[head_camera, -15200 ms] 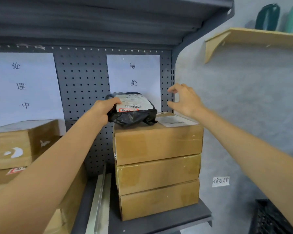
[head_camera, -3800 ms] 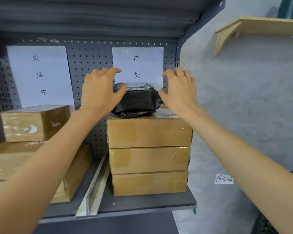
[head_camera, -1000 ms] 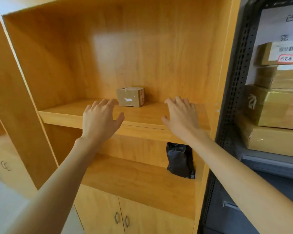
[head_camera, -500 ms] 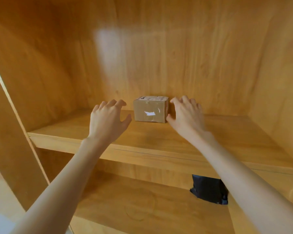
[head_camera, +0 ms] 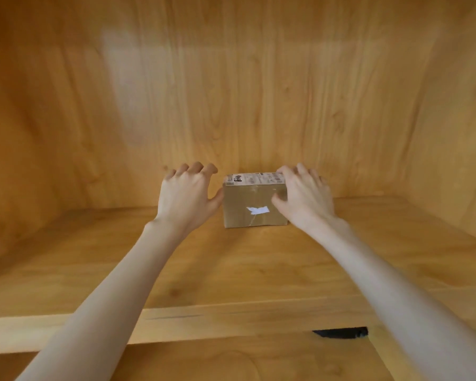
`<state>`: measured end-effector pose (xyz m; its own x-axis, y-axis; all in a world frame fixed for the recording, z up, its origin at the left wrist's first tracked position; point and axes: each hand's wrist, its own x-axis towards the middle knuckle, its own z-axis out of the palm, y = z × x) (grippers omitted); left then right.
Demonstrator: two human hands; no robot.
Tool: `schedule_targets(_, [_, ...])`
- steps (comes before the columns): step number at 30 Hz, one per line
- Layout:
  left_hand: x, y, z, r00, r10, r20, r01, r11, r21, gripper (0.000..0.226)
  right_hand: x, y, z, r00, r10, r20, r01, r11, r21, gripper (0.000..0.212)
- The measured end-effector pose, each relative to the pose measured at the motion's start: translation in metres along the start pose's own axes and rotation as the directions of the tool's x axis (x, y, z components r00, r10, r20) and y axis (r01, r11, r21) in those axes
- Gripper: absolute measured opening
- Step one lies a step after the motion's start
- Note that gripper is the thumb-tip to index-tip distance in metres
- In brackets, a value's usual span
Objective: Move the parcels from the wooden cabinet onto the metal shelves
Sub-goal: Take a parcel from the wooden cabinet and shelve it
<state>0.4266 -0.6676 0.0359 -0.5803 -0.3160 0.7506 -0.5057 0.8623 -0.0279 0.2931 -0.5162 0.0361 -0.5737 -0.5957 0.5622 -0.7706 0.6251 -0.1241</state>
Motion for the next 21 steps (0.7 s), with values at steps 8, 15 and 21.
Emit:
schedule_targets(8, [0.027,-0.011,0.03,0.995,0.069,-0.067,-0.071,0.997,-0.037,0.036,0.025,-0.004,0.003,0.997,0.026,0.079,-0.033,0.995,0.09,0.055])
schedule_targets(15, [0.044,-0.015,0.036,0.996,0.072,-0.048,-0.075,0.995,-0.068,0.041,0.058,0.002,-0.003,0.936,-0.086,0.341,0.017,0.979,0.201,0.085])
schedule_targets(21, [0.047,-0.02,0.041,0.997,0.067,-0.032,-0.068,0.997,-0.033,0.04,0.093,0.002,0.002,0.758,-0.132,0.638,0.04,0.987,0.156,0.11])
